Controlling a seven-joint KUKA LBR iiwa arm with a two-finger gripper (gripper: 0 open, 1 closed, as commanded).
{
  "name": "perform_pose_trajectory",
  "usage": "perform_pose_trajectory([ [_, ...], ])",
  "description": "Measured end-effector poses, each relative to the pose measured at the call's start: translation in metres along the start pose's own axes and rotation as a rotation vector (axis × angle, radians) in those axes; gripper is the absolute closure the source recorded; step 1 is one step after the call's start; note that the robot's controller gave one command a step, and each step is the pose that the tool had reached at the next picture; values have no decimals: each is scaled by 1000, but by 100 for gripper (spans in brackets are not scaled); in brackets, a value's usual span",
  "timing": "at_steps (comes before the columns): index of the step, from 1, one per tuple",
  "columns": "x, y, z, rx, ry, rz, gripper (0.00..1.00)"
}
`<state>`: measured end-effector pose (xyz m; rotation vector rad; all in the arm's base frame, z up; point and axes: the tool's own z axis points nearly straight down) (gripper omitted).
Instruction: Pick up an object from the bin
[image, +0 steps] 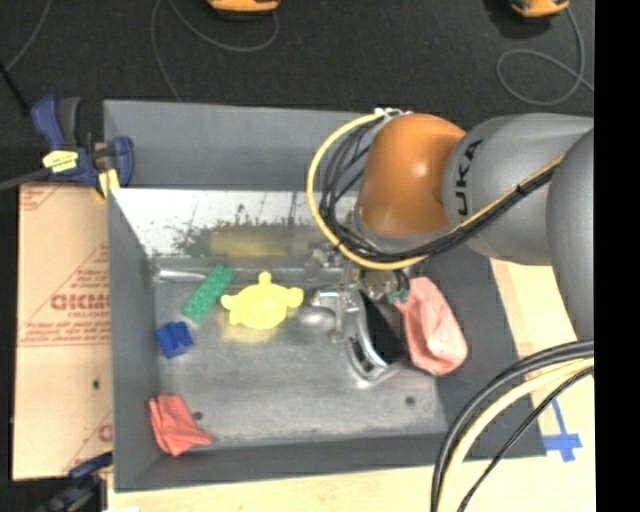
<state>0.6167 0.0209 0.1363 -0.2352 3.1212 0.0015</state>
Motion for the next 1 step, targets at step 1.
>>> perform_pose_trajectory([
  [1, -5, 3, -17, 1, -6, 170, 0],
])
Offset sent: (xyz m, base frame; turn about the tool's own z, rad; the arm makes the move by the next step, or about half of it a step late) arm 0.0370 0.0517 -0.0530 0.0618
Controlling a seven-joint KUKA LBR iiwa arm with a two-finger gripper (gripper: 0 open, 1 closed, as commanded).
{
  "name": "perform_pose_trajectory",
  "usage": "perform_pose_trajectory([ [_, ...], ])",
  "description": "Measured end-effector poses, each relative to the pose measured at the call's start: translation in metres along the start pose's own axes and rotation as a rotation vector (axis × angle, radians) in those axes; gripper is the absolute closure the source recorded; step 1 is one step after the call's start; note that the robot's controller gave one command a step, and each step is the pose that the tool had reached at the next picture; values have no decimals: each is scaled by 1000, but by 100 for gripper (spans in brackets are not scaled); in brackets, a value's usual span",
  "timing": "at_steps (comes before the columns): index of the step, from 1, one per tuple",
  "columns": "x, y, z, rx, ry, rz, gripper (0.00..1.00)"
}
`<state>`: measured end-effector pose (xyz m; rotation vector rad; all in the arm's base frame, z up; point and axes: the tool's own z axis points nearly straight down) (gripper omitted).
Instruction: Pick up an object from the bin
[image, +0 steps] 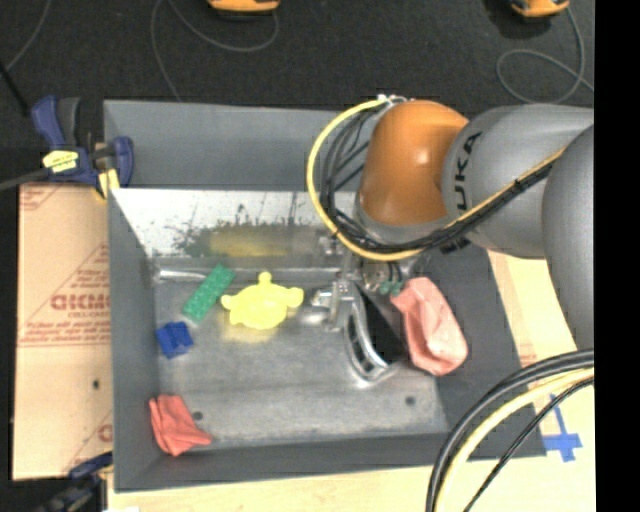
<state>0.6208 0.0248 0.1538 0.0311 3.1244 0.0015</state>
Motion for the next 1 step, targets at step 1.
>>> perform_pose_trajectory([
  [1, -21, 26, 34, 1, -9, -137, 0],
])
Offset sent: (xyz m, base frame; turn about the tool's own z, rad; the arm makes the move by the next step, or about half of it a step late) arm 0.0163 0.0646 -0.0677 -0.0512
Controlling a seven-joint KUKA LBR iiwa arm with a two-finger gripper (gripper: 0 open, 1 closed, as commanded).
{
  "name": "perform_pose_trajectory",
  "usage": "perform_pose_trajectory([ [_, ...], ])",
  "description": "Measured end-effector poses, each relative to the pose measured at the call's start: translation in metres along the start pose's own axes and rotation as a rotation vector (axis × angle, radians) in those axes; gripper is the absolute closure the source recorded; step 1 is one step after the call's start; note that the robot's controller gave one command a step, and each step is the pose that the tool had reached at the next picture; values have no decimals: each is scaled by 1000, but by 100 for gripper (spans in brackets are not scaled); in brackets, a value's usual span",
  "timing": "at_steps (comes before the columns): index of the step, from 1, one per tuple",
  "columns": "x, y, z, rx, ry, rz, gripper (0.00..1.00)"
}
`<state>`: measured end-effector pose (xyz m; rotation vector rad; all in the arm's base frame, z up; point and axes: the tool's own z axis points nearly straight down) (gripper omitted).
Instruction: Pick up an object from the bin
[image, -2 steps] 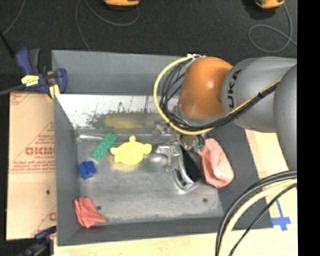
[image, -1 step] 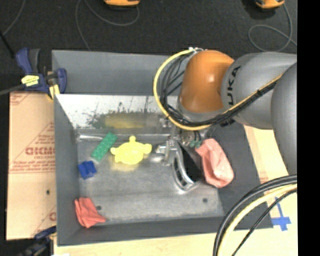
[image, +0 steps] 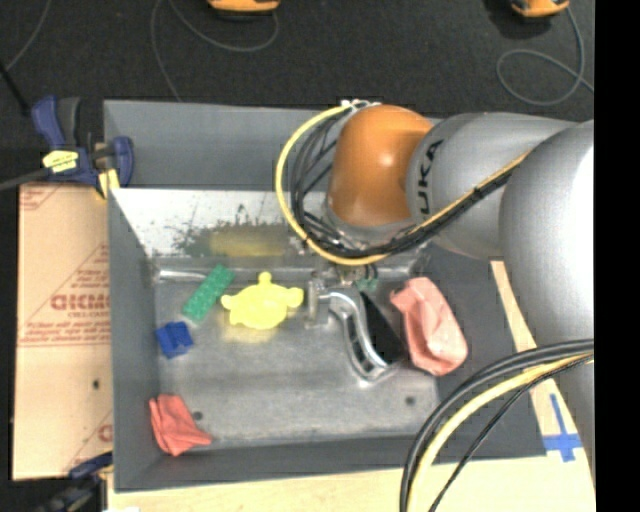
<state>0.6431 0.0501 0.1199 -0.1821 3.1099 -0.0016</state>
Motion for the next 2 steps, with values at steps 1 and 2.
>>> perform_pose_trajectory([
  [1, 1, 28, 28, -3, 10, 65, 0],
  [2, -11, 34, 44, 0, -7, -128, 100],
])
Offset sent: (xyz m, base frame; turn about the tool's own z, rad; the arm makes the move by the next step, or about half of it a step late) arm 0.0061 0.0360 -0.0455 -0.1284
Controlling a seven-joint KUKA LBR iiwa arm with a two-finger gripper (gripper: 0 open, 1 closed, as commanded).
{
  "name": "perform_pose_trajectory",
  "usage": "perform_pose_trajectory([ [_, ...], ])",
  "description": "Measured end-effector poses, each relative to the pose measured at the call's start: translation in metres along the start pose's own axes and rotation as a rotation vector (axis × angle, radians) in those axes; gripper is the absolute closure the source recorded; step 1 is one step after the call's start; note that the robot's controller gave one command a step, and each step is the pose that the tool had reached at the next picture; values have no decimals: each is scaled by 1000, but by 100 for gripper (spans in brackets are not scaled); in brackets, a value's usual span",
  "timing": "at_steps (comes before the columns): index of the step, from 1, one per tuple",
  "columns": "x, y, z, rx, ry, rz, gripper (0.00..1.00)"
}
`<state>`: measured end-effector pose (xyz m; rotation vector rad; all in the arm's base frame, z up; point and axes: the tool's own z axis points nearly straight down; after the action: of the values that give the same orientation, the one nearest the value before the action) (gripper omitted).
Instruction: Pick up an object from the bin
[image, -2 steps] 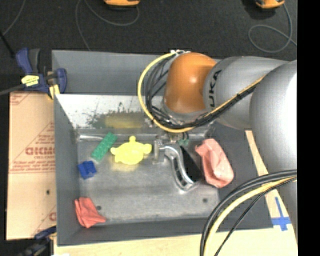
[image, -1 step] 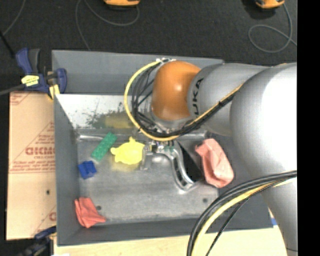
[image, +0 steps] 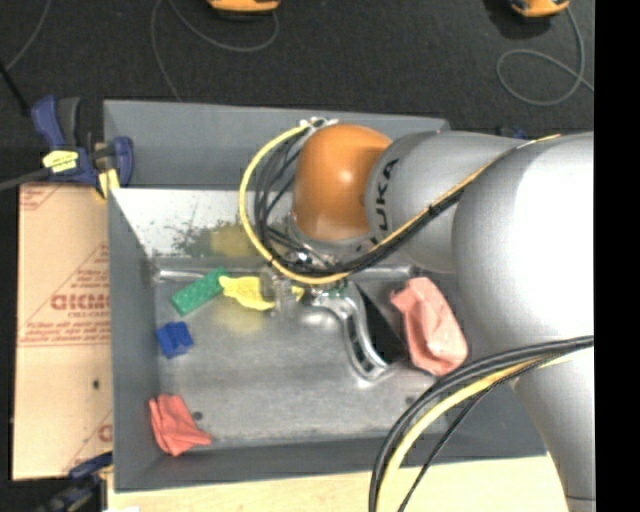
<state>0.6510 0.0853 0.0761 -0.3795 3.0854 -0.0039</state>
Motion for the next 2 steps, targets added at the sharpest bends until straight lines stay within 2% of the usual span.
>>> perform_pose_trajectory([
  [1, 0, 0, 0, 0, 0, 0, 100],
  [2, -6, 7, -28, 1, -2, -8, 100],
])
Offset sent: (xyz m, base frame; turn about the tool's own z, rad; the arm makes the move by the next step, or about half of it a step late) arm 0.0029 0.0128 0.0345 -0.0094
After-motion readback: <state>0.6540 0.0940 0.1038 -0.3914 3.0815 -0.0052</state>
